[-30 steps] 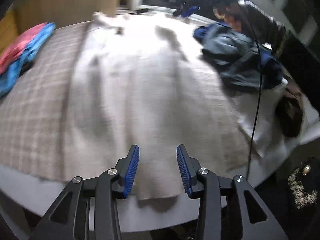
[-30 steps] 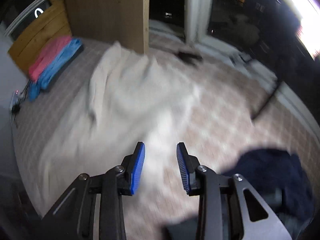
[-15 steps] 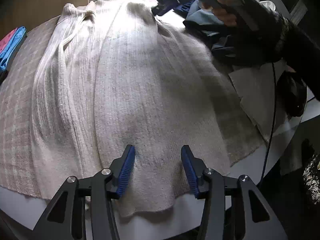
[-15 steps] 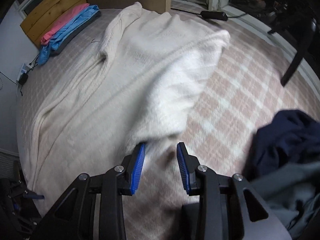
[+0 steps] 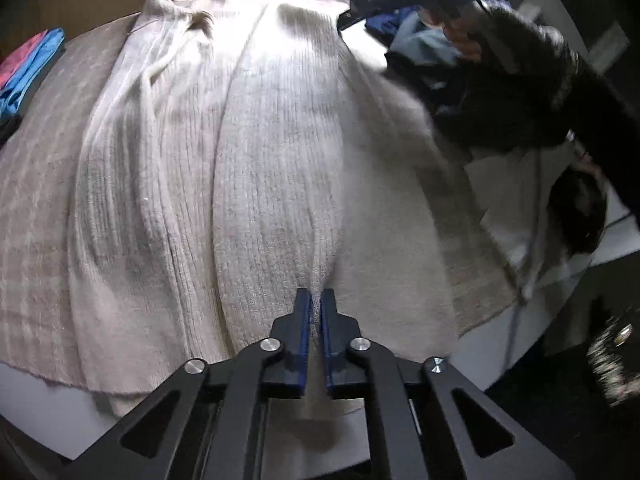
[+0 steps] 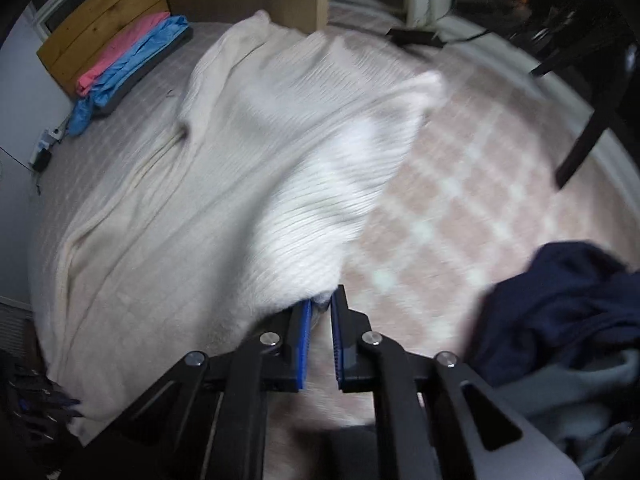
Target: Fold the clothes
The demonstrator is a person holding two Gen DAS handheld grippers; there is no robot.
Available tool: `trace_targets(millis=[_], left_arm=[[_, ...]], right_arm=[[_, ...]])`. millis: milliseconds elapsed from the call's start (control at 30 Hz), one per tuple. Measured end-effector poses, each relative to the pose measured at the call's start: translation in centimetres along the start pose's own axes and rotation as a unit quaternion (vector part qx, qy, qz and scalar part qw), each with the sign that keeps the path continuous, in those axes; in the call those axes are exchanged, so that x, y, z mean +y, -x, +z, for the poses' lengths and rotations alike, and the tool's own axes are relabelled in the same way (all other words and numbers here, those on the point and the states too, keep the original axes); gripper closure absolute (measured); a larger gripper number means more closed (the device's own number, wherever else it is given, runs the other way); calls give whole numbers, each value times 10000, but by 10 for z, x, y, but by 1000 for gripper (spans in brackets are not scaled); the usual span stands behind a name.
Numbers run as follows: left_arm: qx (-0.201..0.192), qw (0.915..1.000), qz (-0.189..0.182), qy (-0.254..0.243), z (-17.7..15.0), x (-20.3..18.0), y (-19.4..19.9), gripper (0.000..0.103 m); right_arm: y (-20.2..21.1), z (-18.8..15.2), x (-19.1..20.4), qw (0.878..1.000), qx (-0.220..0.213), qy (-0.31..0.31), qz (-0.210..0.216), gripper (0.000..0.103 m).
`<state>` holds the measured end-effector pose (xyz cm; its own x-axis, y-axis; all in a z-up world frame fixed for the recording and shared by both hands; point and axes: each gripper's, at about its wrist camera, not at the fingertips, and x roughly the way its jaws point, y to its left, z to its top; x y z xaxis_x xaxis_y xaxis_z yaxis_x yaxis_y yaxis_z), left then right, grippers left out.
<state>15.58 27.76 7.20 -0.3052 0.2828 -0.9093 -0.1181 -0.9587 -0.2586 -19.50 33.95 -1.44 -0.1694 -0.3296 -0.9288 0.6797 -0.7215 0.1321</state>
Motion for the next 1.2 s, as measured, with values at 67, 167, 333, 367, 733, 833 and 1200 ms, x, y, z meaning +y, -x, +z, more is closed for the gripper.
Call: trace_targets(millis=[67, 167, 333, 367, 733, 833, 1200], left_arm=[[-114, 9998, -101, -137, 3, -15, 9, 99], [-131, 9986, -427, -286, 7, -38, 9, 98], [347, 9969, 150, -697, -4, -52, -19, 75], [321, 9973, 157, -638, -6, -50, -15, 70], [222, 9995, 223, -26, -12, -31, -15, 59], [304, 9982, 399, -315, -15, -46, -31, 59], [248, 9983, 350, -383, -20, -44, -31, 64]], right_arm=[[5, 1, -12, 9999, -23, -128, 29, 94], [-8, -2, -21, 9992, 104, -383, 9, 94], [-19, -5, -48, 9927, 218, -1089, 461, 88], [-17, -6, -49, 9934, 236, -1033, 447, 81], [26, -20, -28, 9799, -268, -1545, 1235, 72], [12, -27, -15, 9818, 1, -1487, 1179, 72], [19, -7, -15, 9932, -20, -1010, 583, 95]])
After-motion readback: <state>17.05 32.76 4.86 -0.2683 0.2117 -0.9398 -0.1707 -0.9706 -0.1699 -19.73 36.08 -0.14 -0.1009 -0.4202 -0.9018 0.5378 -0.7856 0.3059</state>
